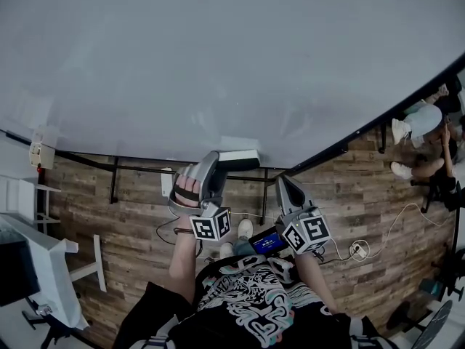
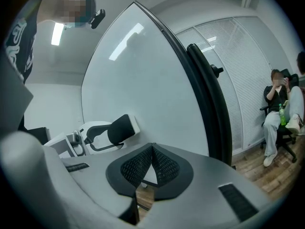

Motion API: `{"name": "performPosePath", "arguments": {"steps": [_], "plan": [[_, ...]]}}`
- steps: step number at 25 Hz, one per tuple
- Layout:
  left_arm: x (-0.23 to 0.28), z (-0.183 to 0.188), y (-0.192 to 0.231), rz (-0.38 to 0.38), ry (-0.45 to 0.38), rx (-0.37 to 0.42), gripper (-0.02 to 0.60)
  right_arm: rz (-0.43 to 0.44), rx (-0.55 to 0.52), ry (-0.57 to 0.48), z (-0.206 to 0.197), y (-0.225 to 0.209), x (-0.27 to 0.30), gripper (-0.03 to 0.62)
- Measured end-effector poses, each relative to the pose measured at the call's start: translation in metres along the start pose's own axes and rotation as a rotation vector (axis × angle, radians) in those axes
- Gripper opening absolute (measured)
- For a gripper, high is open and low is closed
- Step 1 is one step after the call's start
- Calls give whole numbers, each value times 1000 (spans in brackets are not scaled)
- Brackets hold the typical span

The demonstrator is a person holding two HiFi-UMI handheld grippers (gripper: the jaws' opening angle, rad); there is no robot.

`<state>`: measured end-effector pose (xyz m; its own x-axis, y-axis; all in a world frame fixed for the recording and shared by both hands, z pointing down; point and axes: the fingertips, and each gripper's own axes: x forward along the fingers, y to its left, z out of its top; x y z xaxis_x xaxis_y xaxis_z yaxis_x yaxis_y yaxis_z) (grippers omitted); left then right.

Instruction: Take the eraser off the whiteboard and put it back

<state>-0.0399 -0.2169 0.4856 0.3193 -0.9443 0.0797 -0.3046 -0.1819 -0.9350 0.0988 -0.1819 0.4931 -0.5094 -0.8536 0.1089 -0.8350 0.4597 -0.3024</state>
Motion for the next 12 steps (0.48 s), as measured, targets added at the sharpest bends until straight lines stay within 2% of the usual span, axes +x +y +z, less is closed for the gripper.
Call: {"name": "performPosePath", "arguments": {"steps": [12], "plan": [[5,-4,2,27,17,5,282,2,5,6,-2,-1,3,15]]}}
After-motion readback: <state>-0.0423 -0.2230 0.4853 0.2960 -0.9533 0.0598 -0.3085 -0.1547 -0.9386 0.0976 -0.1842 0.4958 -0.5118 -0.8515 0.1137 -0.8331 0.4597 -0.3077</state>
